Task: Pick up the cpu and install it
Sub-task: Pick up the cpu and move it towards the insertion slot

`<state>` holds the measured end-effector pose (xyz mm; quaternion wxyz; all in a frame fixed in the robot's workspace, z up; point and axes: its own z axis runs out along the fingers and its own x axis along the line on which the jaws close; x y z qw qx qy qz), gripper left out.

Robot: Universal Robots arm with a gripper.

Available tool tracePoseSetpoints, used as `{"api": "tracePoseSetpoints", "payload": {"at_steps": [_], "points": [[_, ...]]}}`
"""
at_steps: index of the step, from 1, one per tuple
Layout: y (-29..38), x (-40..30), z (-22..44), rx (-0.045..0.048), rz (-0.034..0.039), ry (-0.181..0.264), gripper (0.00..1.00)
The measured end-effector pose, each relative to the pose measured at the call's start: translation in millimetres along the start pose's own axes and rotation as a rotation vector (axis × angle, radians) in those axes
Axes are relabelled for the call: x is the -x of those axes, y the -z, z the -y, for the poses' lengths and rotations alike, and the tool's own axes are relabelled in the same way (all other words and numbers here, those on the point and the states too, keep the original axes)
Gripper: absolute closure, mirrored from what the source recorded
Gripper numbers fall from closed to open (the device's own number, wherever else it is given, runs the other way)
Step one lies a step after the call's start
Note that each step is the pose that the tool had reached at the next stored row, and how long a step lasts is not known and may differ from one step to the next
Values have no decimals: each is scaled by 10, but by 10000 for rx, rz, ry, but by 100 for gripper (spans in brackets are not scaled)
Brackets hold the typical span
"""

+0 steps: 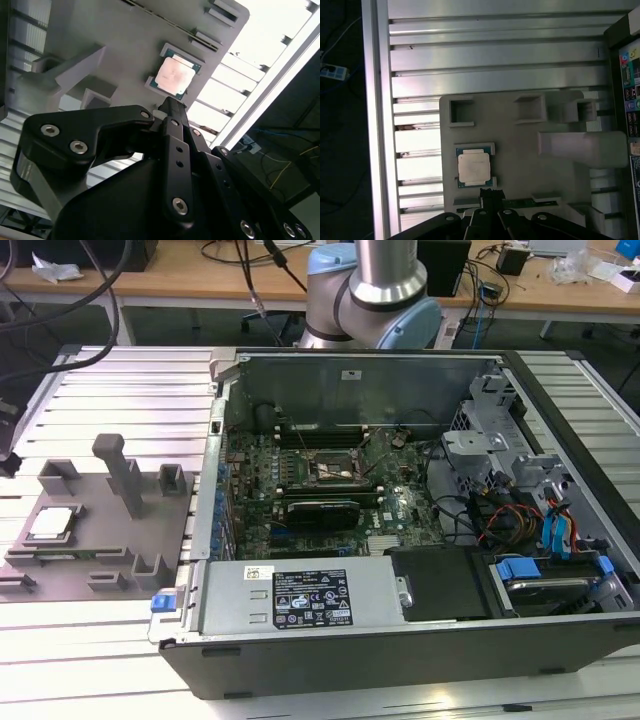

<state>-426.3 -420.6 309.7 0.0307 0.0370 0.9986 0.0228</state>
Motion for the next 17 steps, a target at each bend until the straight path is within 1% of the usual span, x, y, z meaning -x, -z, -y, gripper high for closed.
{"api": "tracePoseSetpoints", "payload": {"at_steps": [3, 7, 9, 12, 17], "points": [[-18, -38, 1, 0, 0, -1, 89], [-60, -74, 5, 0, 1, 0, 89], [-133, -86, 9, 0, 0, 0, 89], [-205, -90, 12, 0, -1, 0, 89], [-219, -91, 12, 2, 2, -1, 89]]}}
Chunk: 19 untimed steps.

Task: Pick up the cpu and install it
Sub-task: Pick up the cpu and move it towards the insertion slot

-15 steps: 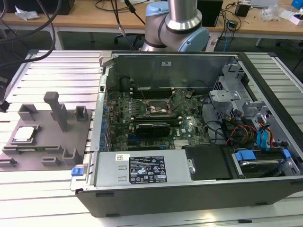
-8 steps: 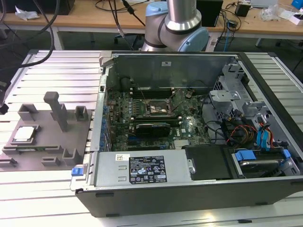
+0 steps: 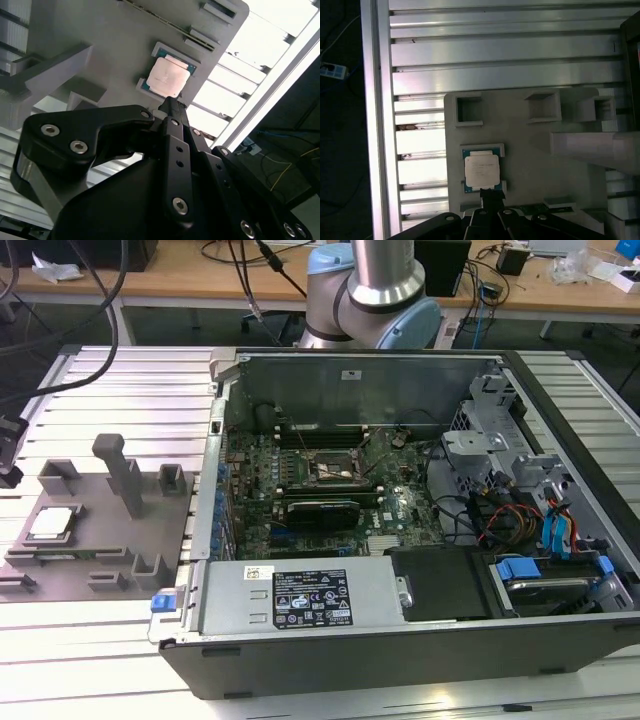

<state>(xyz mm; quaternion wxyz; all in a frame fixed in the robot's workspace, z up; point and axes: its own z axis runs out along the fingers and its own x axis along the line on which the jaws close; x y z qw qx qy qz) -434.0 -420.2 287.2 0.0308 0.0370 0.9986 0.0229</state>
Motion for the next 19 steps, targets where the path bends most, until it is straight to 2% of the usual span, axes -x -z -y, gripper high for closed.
{"api": "tracePoseSetpoints", "payload": {"at_steps": [8, 19], "points": [[-107, 1, 3, -2, -3, 0, 89], [-334, 39, 2, -3, -10, 0, 89]]}}
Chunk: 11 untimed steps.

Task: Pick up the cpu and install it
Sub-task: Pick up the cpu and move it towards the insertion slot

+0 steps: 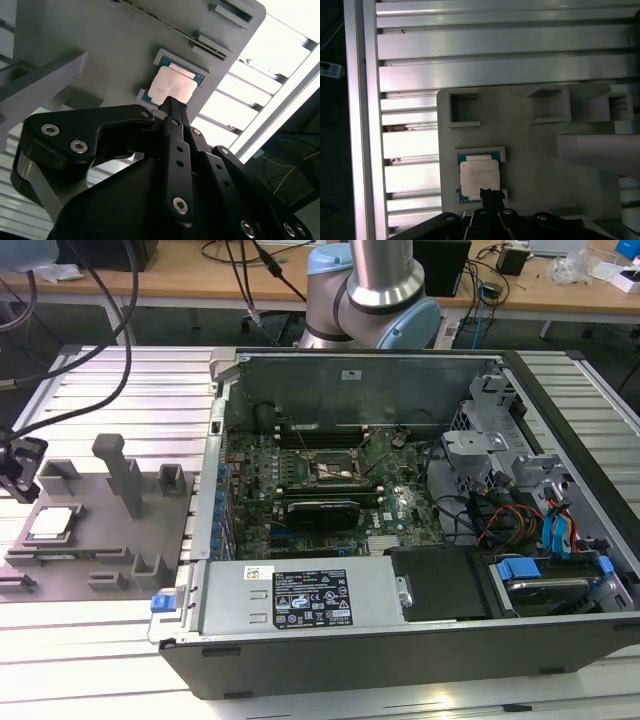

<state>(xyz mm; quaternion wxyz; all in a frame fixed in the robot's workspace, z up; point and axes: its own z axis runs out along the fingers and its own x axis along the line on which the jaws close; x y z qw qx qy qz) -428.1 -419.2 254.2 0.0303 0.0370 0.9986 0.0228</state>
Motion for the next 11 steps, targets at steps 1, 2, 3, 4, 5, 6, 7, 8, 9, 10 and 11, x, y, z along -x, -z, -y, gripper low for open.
{"api": "tracePoseSetpoints", "payload": {"at_steps": [1, 2, 3, 4, 5, 6, 7, 8, 9, 10, 11], "points": [[-18, 3, 1, 0, 0, 0, 89], [-35, 6, 1, 0, 0, 0, 89], [-54, 7, 2, -1, 0, 0, 89], [-80, 6, 3, -1, 1, 0, 89], [-99, 5, 4, 0, 1, 0, 89], [-126, 3, 5, 0, -1, 0, 89], [-161, 1, 7, -1, -2, 1, 89], [-190, -1, 9, -3, -6, 1, 89], [-219, -3, 10, -5, -11, 1, 89], [-242, -5, 11, -6, -15, 1, 89], [-247, -6, 12, -7, -17, 0, 89]]}}
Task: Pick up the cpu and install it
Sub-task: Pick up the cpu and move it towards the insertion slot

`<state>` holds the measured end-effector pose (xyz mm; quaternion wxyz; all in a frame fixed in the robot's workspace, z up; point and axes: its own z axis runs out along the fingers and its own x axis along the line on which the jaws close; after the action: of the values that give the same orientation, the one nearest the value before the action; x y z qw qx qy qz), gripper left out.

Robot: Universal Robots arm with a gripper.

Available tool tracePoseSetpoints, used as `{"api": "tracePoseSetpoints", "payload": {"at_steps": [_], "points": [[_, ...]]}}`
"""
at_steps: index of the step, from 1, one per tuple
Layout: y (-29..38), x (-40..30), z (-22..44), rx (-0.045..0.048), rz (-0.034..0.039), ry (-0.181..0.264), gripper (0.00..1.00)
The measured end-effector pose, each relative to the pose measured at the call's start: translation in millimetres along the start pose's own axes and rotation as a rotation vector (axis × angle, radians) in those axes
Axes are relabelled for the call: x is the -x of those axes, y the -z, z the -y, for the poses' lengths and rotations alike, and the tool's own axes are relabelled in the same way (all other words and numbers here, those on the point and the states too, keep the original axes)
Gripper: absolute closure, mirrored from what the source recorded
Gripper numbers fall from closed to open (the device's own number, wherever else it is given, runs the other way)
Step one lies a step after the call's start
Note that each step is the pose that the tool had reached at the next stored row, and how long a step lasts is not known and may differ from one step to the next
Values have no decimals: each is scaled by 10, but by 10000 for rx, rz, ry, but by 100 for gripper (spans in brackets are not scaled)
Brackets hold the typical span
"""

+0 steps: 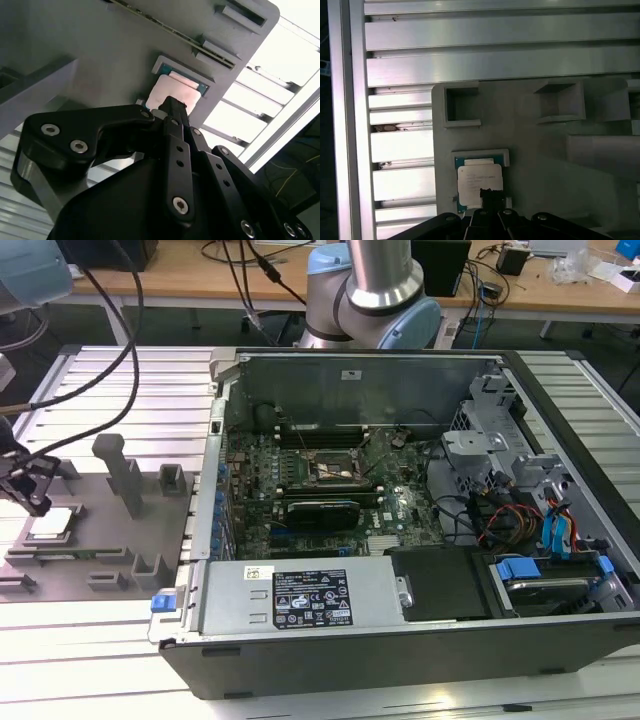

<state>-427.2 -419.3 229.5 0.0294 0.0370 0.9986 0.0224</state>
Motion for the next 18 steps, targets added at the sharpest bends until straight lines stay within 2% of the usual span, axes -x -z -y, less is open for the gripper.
{"api": "tracePoseSetpoints", "payload": {"at_steps": [3, 7, 9, 13, 18], "points": [[-19, 0, 0, 2, 2, 0, 89], [-114, -7, 5, -4, -44, -3, 89], [-149, -8, 7, -19, -86, -3, 89], [-215, -12, 8, -39, -126, -4, 89], [-219, -13, 4, -39, -128, -4, 89]]}}
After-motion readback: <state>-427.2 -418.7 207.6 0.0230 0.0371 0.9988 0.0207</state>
